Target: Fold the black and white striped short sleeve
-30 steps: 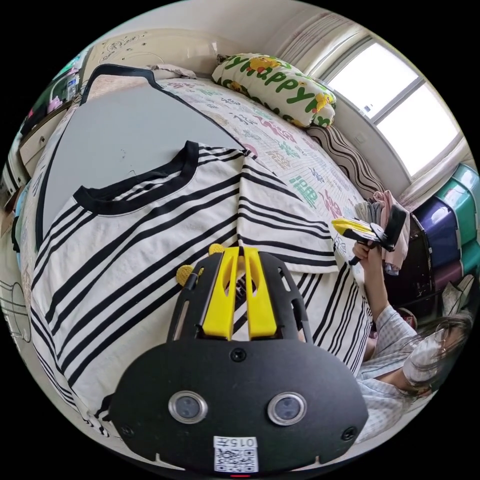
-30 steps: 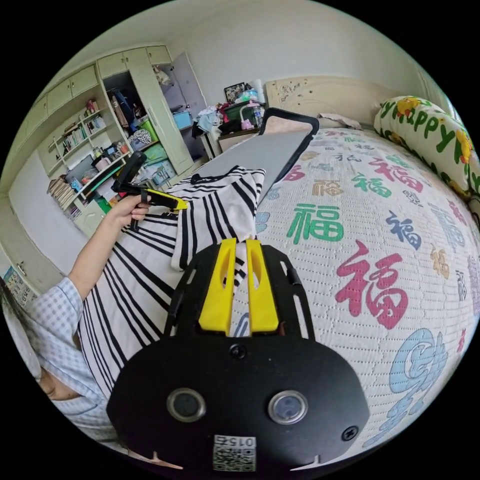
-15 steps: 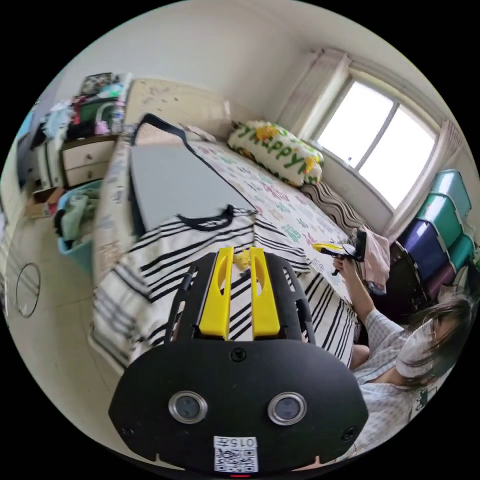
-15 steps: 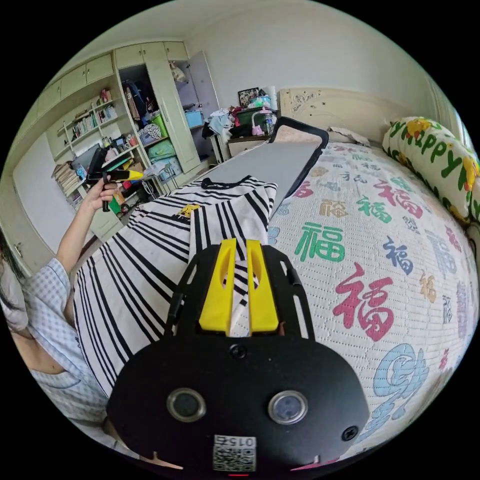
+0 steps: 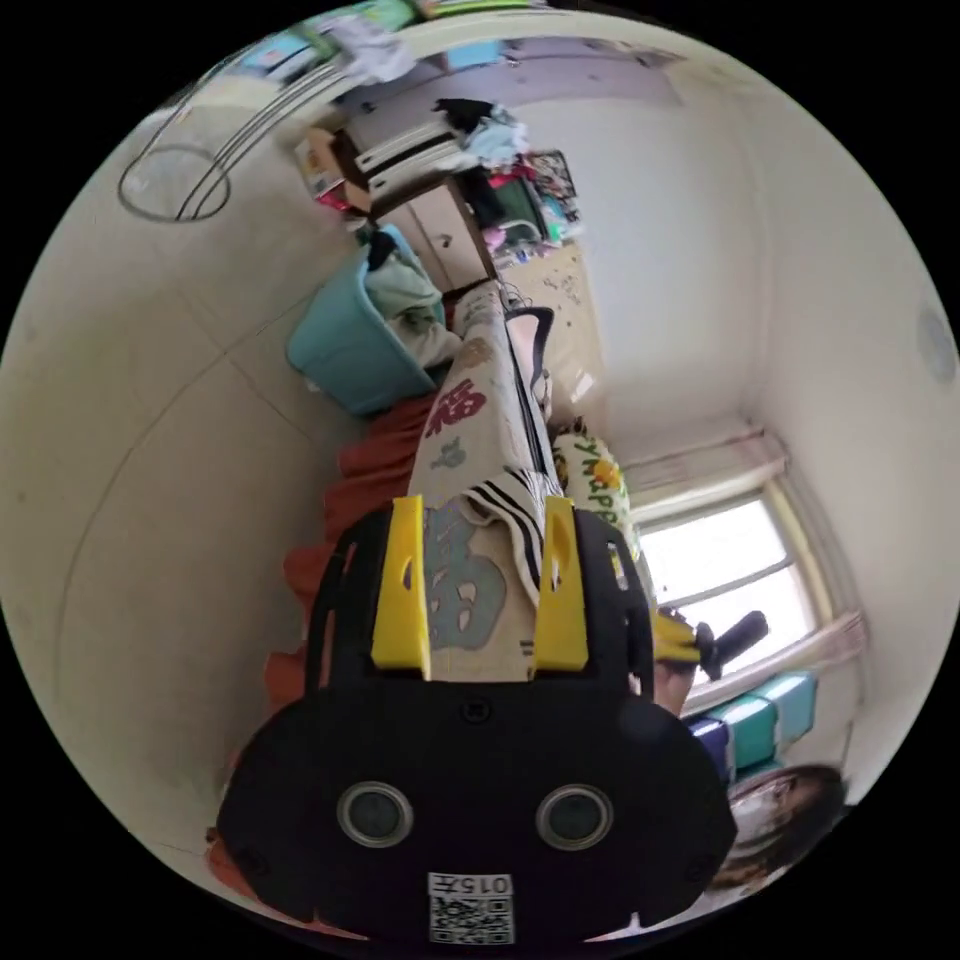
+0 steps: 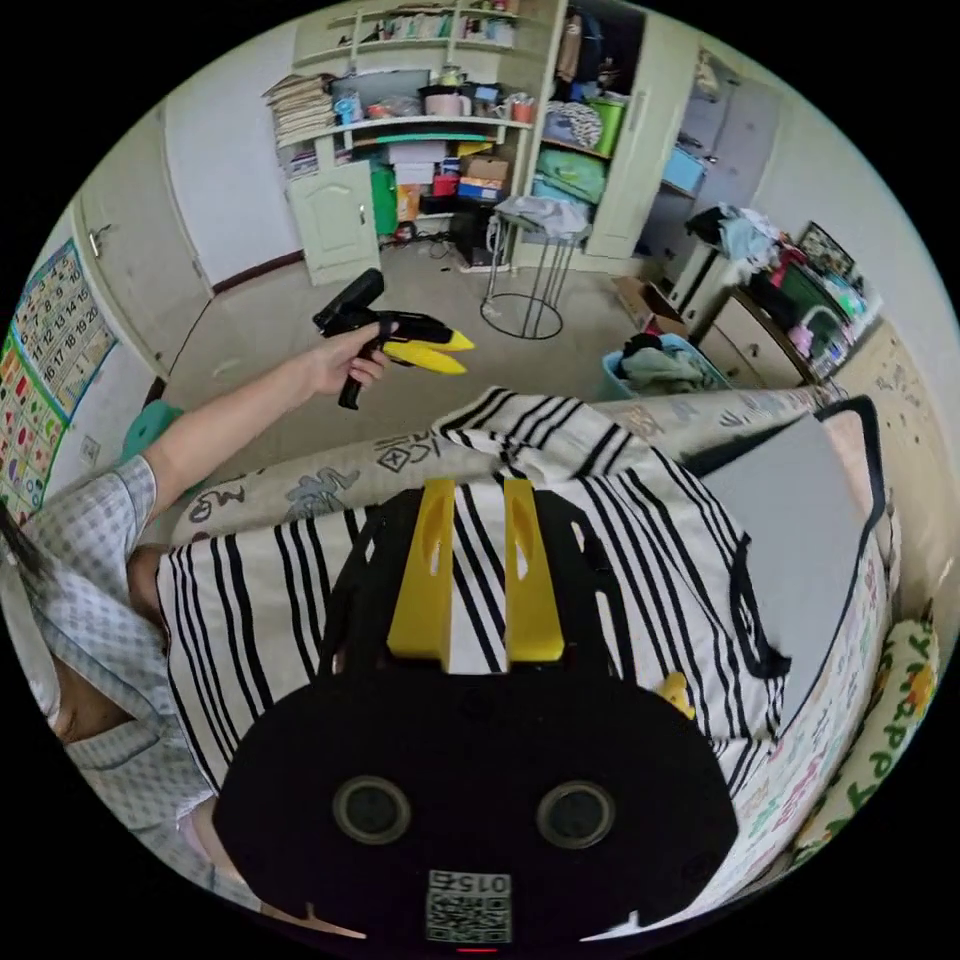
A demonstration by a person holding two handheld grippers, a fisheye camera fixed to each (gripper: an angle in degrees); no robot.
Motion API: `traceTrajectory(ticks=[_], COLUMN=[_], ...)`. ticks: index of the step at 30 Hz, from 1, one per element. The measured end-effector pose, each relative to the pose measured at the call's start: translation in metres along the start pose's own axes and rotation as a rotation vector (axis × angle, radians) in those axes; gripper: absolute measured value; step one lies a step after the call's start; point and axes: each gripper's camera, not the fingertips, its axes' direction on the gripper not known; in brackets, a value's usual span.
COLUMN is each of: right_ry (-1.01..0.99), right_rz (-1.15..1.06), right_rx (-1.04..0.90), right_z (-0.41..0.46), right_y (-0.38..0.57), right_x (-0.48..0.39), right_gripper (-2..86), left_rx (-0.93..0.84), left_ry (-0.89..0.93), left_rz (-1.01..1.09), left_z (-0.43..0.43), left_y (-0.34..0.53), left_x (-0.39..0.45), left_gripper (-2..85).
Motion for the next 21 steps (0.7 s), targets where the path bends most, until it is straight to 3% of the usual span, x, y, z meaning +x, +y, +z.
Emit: traceTrajectory(ticks=[4, 9, 15, 17, 21], right_ry=[0.066, 0.138, 0.096, 0.180, 0.368], right_rz=[-0.084, 0.099, 0.214, 0.177, 0.057], right_rx=[-0.101, -0.122, -0.246, -0.295, -0.412], right_z=[0.082, 0.138, 0.219, 0.246, 0.282], right_y=[-0.064, -0.111, -0.158, -0.170, -0.179], right_x=[-0.043, -0.011, 0.005, -0.010, -0.032], right_gripper=[8.5, 7.9, 10.9, 11.6, 11.6], left_rx=[-0.084, -0.153, -0.240, -0.221, -0.276], left_ry=[0.176, 0.399, 0.243, 0.110, 0.070], left_rz=[-0.052, 0.087, 0.332, 0.413, 0.502], left_z=[0.029, 0.011, -0.005, -0.003, 0.011], left_y=[-0.021, 0.019, 0.090, 0.095, 0.104], left_x=[-0.024, -0.021, 0.024, 0.043, 0.060], left_gripper=[16.4, 15.6, 15.2, 15.7, 13.8])
